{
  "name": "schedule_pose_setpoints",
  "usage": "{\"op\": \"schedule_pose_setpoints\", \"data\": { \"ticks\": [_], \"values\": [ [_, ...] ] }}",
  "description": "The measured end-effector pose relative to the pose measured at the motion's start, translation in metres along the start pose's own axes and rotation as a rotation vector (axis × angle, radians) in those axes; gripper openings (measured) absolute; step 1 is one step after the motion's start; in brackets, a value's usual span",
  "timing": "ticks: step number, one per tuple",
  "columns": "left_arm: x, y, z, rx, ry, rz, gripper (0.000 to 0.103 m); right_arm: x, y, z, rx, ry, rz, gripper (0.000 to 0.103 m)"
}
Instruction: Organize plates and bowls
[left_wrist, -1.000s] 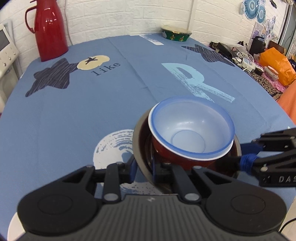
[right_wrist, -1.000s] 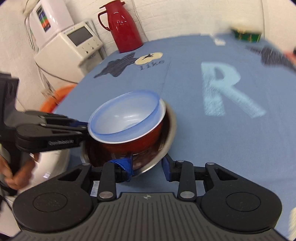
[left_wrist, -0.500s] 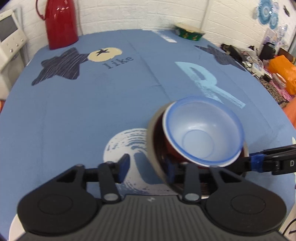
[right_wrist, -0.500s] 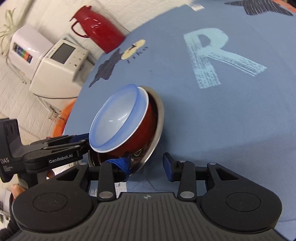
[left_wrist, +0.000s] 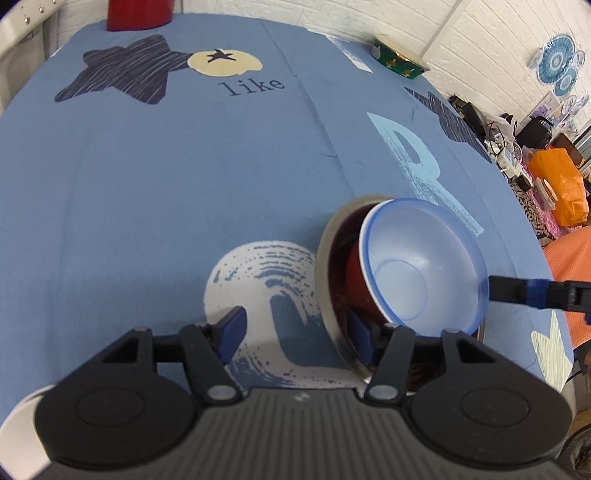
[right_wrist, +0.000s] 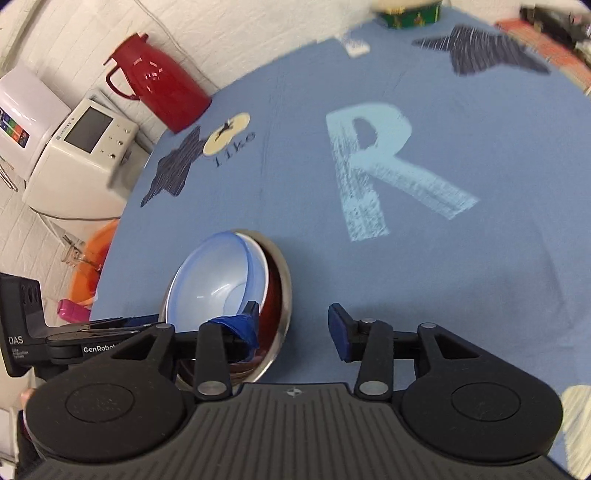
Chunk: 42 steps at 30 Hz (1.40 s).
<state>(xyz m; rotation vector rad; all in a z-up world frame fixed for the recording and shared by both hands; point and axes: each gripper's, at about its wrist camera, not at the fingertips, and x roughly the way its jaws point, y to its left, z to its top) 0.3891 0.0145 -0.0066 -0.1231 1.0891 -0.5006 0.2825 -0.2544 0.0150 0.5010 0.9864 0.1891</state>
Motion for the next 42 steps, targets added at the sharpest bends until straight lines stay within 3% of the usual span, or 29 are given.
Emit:
{"op": "schedule_pose_setpoints", "data": {
  "ticks": [6,17,22,25,29,31,33,34,36,39,42],
  "values": [
    [-0.002,0.007,0.001,-0.024,0.005,-0.028,0.062,-0.006,-0.001,0.009,-0.004,-0.01,-0.036,0.027],
    [-0.004,0.005,0.003,-0.017,0.003,0.006,0.063,0.022,0.003,0.012,-0.049,0.062,-0.09,0.027],
    [0.0,0.014,0.012,-0.099,0.048,-0.002,0.066,0.027,0.001,0.016,-0.044,0.082,-0.081,0.027],
    [0.001,0.013,0.014,-0.105,0.034,0.02,0.066,0.033,0.0,0.016,-0.041,0.069,-0.089,0.029],
    [-0.001,0.01,0.012,-0.072,0.002,0.029,0.066,0.033,0.013,0.009,-0.206,0.033,-0.129,0.036],
    [-0.001,0.008,0.012,-0.052,0.001,0.019,0.057,0.033,0.021,0.009,-0.266,0.029,-0.17,0.038],
    [-0.003,0.005,0.015,-0.042,0.007,-0.018,0.031,0.036,0.02,0.014,-0.208,0.065,-0.181,0.037],
    [-0.003,0.001,0.016,-0.028,0.012,-0.039,0.024,0.036,0.017,0.015,-0.181,0.061,-0.168,0.032],
    [-0.004,-0.008,0.015,0.011,0.011,-0.062,0.002,0.036,0.019,0.014,-0.213,0.032,-0.147,0.021],
    [-0.006,-0.018,0.01,0.06,-0.015,-0.039,0.0,0.036,0.026,0.009,-0.264,-0.002,-0.134,0.008],
    [-0.007,-0.012,0.008,0.039,-0.029,-0.071,0.0,0.034,0.029,0.006,-0.279,-0.02,-0.129,0.007]
  ]
}}
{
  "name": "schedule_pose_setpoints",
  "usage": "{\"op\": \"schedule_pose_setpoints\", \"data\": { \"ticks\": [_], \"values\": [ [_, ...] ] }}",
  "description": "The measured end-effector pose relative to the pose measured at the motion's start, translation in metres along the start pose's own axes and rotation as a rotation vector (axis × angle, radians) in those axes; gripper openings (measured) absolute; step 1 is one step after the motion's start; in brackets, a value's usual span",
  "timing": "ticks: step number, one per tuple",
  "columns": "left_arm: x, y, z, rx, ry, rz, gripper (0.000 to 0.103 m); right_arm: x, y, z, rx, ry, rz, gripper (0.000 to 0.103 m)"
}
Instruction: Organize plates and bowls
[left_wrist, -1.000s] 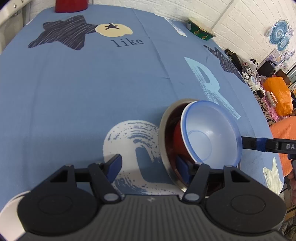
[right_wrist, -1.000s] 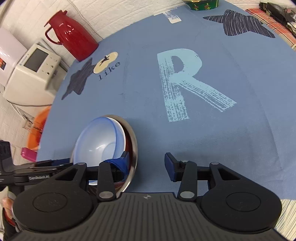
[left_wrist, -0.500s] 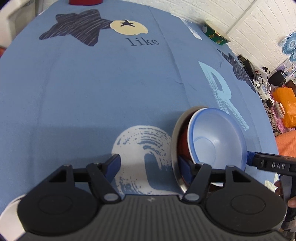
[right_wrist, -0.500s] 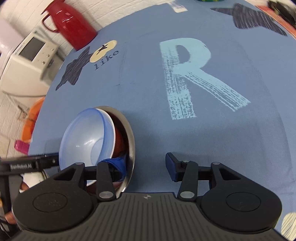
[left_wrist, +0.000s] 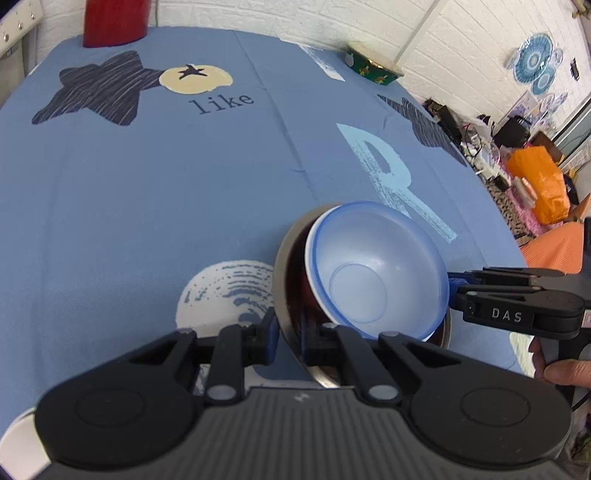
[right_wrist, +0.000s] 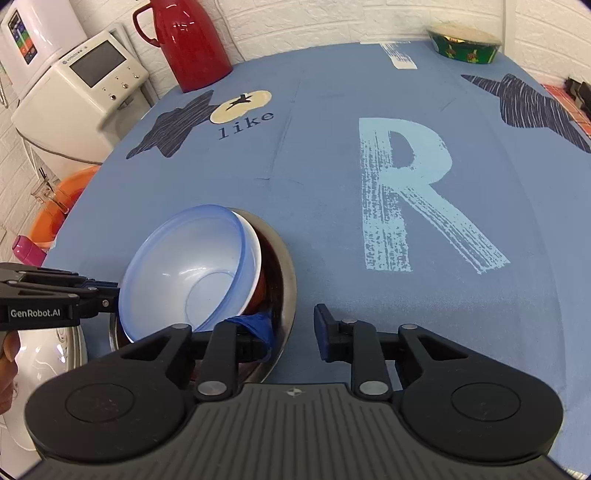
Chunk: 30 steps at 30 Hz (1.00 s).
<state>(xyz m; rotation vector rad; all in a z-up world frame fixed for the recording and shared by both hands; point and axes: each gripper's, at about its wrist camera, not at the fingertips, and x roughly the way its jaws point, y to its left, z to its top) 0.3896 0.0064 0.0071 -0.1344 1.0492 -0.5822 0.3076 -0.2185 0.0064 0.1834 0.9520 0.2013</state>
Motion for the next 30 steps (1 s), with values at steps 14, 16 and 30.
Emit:
{"op": "schedule_pose_setpoints", "data": {
  "ticks": [14,16,30],
  "values": [
    [-0.027,-0.006,0.001,-0.002,-0.021,0.028,0.0,-0.016,0.01,-0.008,0.09,0.039,0.069,0.004],
    [-0.025,-0.001,-0.004,-0.015,-0.015,0.027,0.0,-0.012,0.01,-0.012,0.099,0.045,0.073,0.004],
    [-0.018,0.018,-0.016,-0.097,-0.002,0.012,0.0,-0.005,0.006,-0.019,0.213,0.032,0.108,0.004]
  ]
}}
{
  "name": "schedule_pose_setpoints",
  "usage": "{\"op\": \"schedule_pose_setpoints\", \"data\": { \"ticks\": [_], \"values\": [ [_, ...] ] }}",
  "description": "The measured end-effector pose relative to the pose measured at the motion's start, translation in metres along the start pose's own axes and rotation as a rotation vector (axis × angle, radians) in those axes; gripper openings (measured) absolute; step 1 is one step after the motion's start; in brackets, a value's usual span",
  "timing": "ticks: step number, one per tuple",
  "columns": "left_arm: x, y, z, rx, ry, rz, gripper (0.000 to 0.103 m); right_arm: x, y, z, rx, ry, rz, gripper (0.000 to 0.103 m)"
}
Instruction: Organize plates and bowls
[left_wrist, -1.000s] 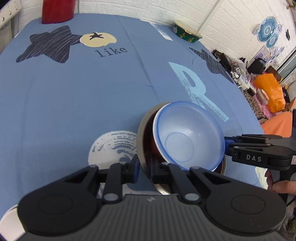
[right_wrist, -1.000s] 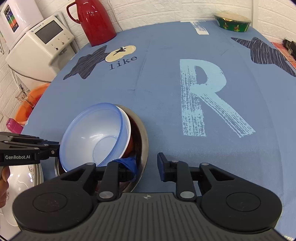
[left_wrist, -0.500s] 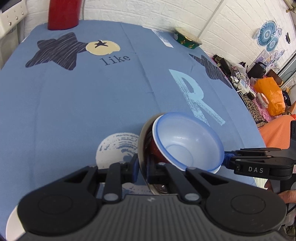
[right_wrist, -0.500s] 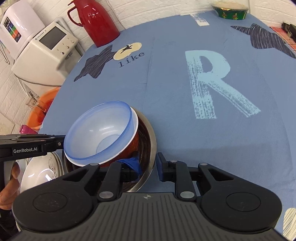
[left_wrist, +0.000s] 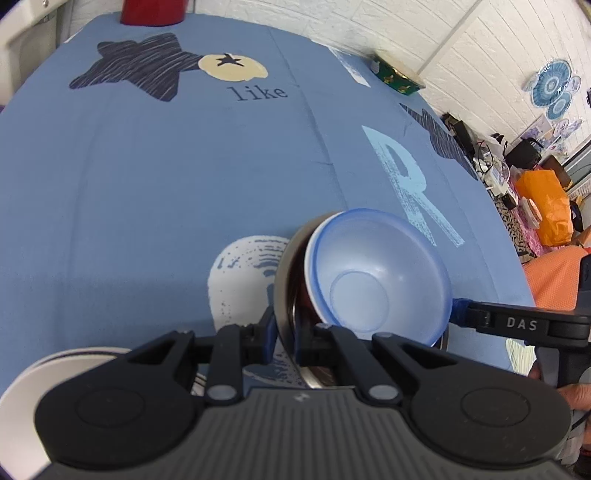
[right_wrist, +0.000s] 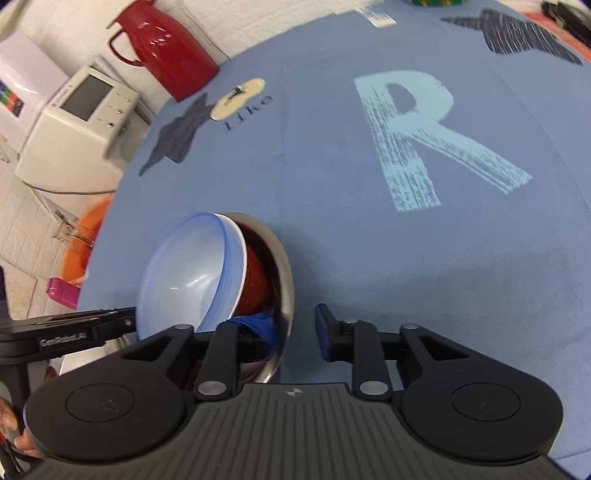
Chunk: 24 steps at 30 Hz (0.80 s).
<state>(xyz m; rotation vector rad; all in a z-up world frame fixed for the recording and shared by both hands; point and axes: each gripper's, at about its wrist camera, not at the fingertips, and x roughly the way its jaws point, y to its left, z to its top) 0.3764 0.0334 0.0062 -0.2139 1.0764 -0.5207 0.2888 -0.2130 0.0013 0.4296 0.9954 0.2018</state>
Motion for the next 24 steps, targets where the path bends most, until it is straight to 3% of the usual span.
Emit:
{"op": "schedule_pose_setpoints", "data": {
  "ticks": [3,7,11,16,18,24],
  "values": [
    [0.0,0.001,0.001,-0.012,0.007,-0.006,0.0,-0.01,0.001,0.004,0.011,-0.03,0.026,0.004],
    [0.0,-0.001,0.0,-0.003,-0.002,0.006,0.0,-0.007,0.008,0.003,-0.042,-0.011,-0.004,0.003],
    [-0.003,-0.006,-0.003,0.029,-0.022,0.03,0.0,0.004,-0.006,-0.004,0.028,-0.002,0.028,0.004],
    [-0.002,-0.004,-0.001,0.029,-0.014,0.029,0.0,0.005,-0.014,-0.005,0.134,0.01,0.028,0.014],
    [-0.003,-0.005,-0.001,0.031,-0.02,0.023,0.0,0.006,-0.008,-0.001,0.088,0.039,-0.015,0.021],
    [0.004,-0.007,-0.003,0.03,-0.001,0.01,0.0,0.011,0.025,0.011,-0.062,0.181,-0.221,0.026]
  ]
}}
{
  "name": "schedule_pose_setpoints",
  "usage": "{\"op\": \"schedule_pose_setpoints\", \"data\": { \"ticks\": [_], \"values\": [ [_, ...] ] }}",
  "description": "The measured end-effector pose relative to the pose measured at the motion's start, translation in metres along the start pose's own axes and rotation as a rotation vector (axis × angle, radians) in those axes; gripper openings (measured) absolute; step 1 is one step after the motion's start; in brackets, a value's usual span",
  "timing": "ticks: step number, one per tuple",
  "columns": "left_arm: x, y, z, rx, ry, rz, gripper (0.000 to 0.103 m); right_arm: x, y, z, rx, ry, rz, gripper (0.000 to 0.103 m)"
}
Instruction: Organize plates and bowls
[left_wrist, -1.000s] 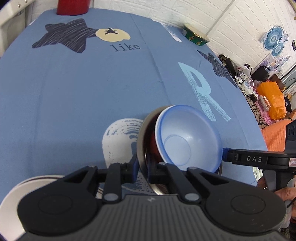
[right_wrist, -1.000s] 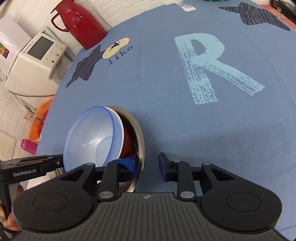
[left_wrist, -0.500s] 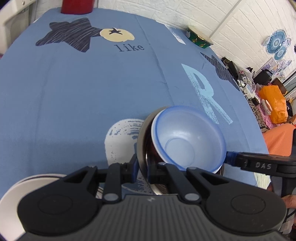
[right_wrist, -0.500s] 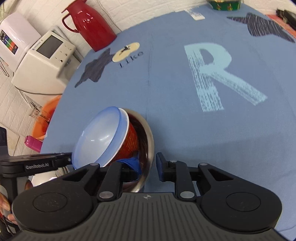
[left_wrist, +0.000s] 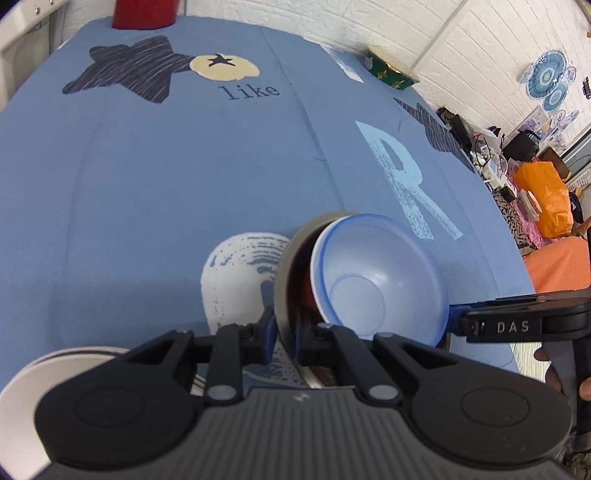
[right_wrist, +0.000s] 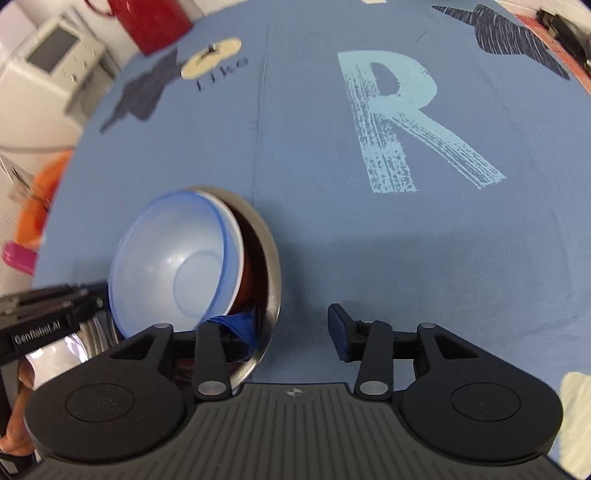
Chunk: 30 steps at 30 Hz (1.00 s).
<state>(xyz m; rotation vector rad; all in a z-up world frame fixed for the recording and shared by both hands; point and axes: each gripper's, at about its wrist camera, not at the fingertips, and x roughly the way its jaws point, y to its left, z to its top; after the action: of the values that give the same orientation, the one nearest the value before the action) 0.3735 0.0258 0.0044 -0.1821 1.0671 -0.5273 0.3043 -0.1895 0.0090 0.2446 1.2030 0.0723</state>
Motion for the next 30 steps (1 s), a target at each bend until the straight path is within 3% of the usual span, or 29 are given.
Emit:
{"op": "schedule_pose_setpoints", "data": {
  "ticks": [6,9,10,11,14,15,18,23,30],
  "values": [
    [-0.001,-0.003,-0.004,0.022,-0.028,0.024,0.0,0.007,-0.006,-0.008,0.039,-0.023,0.011,0.028],
    [-0.002,-0.004,-0.005,0.029,-0.03,0.03,0.0,0.002,0.0,-0.018,-0.01,-0.075,0.041,0.017],
    [-0.002,-0.002,-0.005,0.016,-0.023,0.002,0.0,0.002,0.007,-0.02,-0.026,-0.057,0.091,0.017],
    [-0.001,-0.001,-0.004,0.008,-0.02,-0.008,0.006,0.001,0.012,-0.024,-0.024,-0.04,0.163,0.029],
    [0.008,-0.002,-0.006,-0.003,0.05,-0.062,0.01,0.002,0.029,-0.027,-0.135,-0.085,0.087,0.03],
    [0.011,-0.003,-0.008,-0.001,0.061,-0.062,0.017,0.007,0.026,-0.026,-0.123,-0.079,0.096,0.029],
    [0.01,-0.005,-0.011,0.021,0.045,-0.046,0.023,0.011,0.015,-0.025,-0.078,-0.066,0.15,0.029],
    [0.009,0.006,-0.004,-0.021,0.023,-0.019,0.034,0.005,0.004,-0.025,-0.034,-0.068,0.152,0.032],
    [0.014,0.007,0.001,-0.026,0.031,-0.012,0.036,0.007,0.006,-0.031,-0.08,-0.119,0.179,0.034]
  ]
}}
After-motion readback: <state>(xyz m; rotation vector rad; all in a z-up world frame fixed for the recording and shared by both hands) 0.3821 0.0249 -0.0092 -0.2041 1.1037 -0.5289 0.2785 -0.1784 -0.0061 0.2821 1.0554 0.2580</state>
